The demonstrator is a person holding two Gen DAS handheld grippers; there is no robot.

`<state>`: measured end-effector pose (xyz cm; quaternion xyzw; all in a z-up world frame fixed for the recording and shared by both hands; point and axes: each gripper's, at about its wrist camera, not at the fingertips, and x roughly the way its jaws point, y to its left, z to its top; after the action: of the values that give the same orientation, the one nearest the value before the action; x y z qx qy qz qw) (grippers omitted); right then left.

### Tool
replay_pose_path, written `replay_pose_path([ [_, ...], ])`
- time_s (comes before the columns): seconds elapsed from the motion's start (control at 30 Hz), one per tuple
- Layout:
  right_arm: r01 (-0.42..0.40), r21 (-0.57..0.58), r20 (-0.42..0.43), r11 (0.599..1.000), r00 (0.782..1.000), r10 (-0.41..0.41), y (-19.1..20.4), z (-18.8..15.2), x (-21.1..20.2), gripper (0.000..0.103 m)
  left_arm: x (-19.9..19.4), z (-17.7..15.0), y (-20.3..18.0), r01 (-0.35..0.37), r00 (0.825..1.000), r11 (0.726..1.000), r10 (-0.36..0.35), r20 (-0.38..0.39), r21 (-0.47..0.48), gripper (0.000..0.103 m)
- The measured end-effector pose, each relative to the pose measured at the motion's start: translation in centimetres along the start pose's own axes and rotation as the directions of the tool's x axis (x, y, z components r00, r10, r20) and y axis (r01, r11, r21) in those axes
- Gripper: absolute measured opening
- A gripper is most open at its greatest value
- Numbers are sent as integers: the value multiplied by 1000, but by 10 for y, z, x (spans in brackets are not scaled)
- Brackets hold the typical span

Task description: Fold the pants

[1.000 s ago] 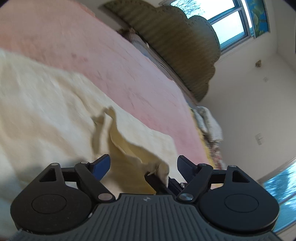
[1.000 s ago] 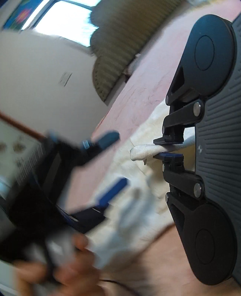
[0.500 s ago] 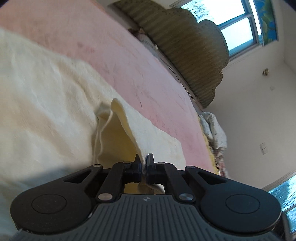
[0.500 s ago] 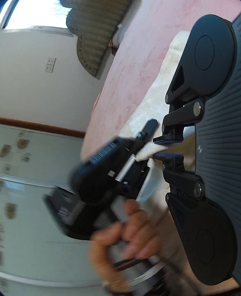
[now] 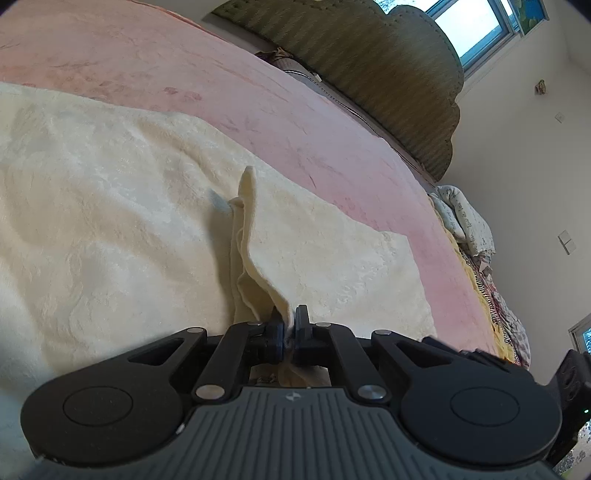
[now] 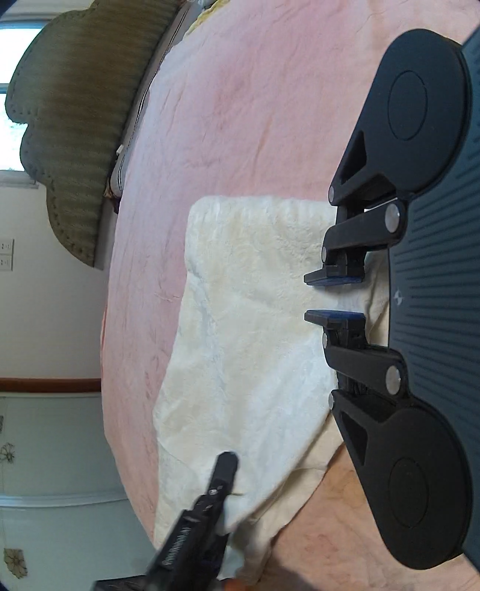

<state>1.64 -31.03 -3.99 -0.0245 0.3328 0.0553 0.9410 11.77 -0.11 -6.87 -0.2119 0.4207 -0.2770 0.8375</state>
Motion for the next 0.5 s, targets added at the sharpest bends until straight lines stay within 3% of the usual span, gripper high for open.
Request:
replay_pose_path([
  [0.07, 16, 27, 49, 999, 999, -18, -5, 3, -6, 30, -1, -1, 0, -7, 1000, 1000, 7, 8, 9, 7],
  [0.13, 27, 42, 48, 999, 998, -29, -4, 0, -12, 67, 1, -2, 1, -17, 1000, 1000, 16, 19, 16, 9],
  [0.17, 35, 29, 18, 999, 999, -35, -7, 0, -8, 73, 2, -3, 2, -17, 1000, 1000, 17, 20, 14, 9],
  [0.23, 52, -18, -27, 998, 998, -53, -5, -9, -2, 72, 5, -3, 1, -25, 999, 999, 24, 23, 25, 9],
  [0.3, 56, 7, -6, 998, 998, -56, -4, -11, -7, 72, 5, -3, -5, -41, 999, 998, 39, 30, 51, 9],
  [0.5, 25, -61, 126, 998, 992, -17, 19, 33, -11, 72, 5, -7, -12, -70, 997, 993, 66, 44, 91, 12],
])
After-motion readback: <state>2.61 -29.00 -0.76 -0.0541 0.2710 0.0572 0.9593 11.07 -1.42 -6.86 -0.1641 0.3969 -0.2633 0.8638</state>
